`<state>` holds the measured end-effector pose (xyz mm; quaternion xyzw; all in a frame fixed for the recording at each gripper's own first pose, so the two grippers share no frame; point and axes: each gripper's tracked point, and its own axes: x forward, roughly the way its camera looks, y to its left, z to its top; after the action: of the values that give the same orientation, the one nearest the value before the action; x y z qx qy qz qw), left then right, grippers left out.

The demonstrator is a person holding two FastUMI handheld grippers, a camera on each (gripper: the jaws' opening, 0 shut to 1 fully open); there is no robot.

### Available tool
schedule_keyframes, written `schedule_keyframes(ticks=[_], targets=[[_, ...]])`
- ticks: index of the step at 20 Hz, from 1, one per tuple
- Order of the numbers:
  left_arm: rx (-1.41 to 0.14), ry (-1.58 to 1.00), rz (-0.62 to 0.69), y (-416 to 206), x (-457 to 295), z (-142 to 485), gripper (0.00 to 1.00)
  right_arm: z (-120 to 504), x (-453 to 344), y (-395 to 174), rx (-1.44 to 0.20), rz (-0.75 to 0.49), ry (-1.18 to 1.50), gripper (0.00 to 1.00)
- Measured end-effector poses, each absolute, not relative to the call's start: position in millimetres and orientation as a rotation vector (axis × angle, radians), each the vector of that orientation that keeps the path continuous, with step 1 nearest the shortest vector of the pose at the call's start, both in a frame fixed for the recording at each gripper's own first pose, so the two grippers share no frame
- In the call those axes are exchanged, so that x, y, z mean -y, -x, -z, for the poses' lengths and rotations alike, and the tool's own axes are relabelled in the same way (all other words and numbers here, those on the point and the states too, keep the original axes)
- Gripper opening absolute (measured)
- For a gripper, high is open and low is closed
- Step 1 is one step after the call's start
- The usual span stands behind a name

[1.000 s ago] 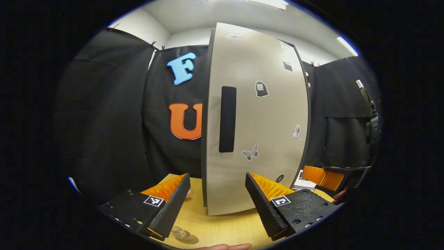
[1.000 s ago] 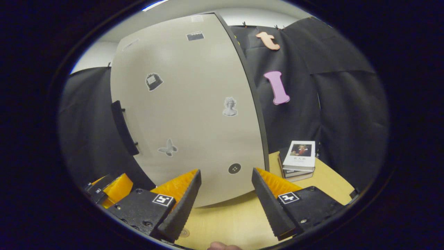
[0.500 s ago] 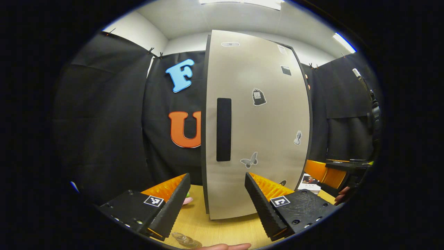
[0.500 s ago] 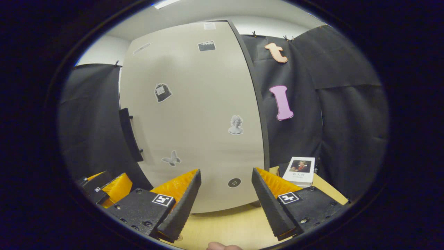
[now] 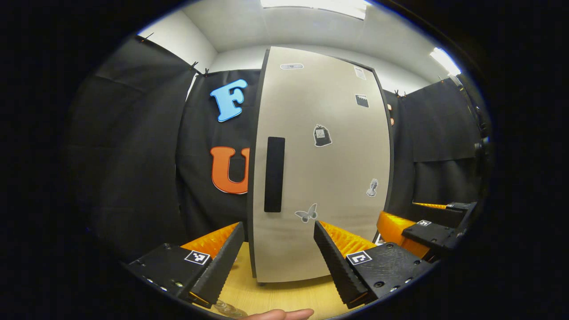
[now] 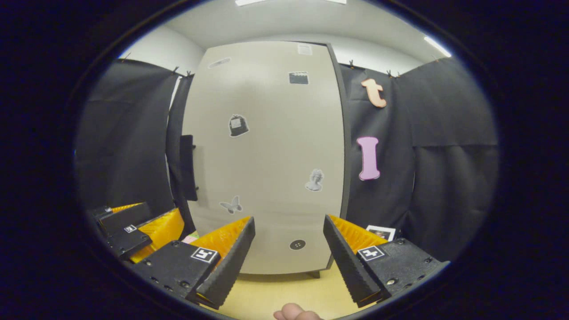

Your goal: Open the cabinet door with the right hand, grasp the bottle in the cabinet with the left hand and place it on the coaster, then close the cabinet door with the right hand.

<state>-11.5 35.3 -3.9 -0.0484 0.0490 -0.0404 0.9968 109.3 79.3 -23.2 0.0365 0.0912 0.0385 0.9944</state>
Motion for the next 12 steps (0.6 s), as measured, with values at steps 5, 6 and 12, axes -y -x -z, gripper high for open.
schedule_keyframes(ticks=[5,6,12], targets=[[-0.097,0.098,0.082,10.5,-31.4,2.6,0.95,16.2,-81.6,-104.6,-0.144,-0.091,-0.03,0.99],[-0.1,0.096,0.071,11.1,-33.2,2.9,0.95,15.6,-82.9,-106.7,-0.139,-0.106,-0.038,0.99],[-0.095,0.105,0.069,11.8,-31.4,2.0,0.95,15.5,-84.0,-105.1,-0.131,-0.126,-0.048,0.96]])
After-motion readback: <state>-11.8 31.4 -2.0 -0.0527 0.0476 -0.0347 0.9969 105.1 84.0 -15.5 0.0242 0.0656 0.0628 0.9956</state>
